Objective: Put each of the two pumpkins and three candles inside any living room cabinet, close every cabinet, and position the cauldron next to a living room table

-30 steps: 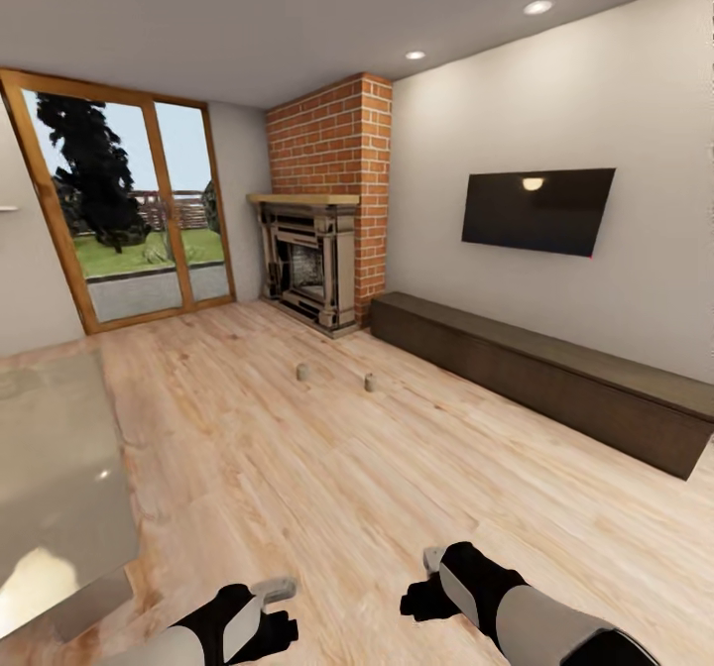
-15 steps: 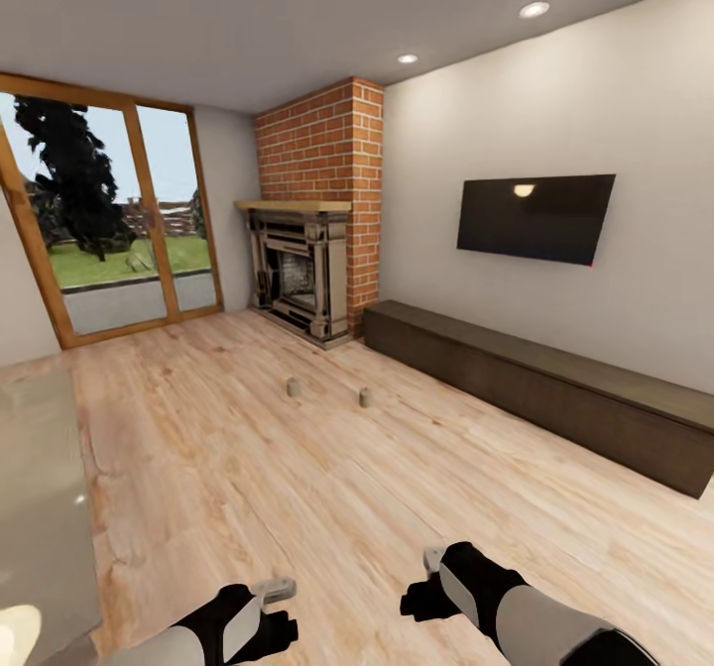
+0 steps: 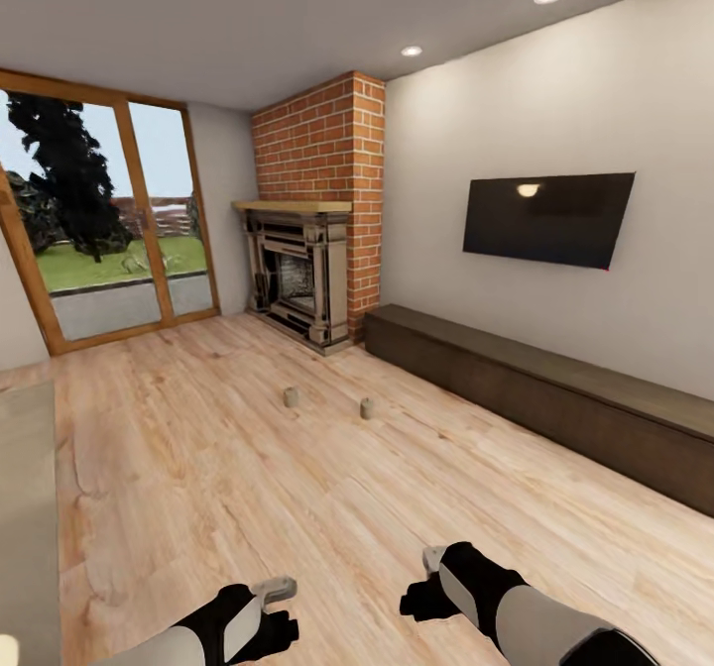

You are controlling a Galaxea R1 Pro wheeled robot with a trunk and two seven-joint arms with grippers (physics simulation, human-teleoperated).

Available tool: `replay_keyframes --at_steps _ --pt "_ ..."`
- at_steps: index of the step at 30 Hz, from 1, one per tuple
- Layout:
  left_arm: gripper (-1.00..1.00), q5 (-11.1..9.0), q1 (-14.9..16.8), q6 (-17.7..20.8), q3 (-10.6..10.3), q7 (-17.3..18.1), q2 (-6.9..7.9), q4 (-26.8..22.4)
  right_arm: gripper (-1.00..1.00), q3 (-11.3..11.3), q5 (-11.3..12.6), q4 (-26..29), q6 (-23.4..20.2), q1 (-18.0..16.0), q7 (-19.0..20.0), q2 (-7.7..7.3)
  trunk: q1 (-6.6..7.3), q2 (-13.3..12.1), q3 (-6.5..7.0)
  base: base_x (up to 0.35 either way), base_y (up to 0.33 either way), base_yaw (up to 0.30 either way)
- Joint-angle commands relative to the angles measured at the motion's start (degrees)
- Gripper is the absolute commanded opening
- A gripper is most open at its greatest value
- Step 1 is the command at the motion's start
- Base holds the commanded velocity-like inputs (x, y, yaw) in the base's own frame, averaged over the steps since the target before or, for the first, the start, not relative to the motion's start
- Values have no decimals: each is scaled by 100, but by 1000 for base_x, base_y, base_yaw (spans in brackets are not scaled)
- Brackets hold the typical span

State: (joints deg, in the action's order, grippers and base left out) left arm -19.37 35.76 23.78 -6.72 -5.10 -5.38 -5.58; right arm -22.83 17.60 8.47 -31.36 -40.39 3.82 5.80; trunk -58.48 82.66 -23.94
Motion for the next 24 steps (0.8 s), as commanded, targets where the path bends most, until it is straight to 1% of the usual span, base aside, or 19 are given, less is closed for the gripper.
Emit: replay_keyframes --at_steps 1,5,12,18,24 --pt "100 -62 1 31 -46 -35 -2 -13 100 -50 41 6 -22 -4 5 -3 -3 3 -7 334 0 0" --pt "100 -60 0 31 -47 -35 -5 -13 100 -53 41 6 -25 -4 5 -2 -3 3 -7 334 -19 0" --pt "100 -68 1 31 -45 -35 -6 -13 100 -48 35 6 -28 -4 -4 -3 -3 3 -7 333 -95 0" --pt "100 -150 -1 31 -46 -35 -6 -13 100 -48 35 6 -28 -4 -4 -4 -3 3 -7 334 -12 0" --pt "100 -163 -2 31 -48 -35 -6 -13 100 -46 37 6 -28 -4 0 -4 -3 3 -7 335 -1 0"
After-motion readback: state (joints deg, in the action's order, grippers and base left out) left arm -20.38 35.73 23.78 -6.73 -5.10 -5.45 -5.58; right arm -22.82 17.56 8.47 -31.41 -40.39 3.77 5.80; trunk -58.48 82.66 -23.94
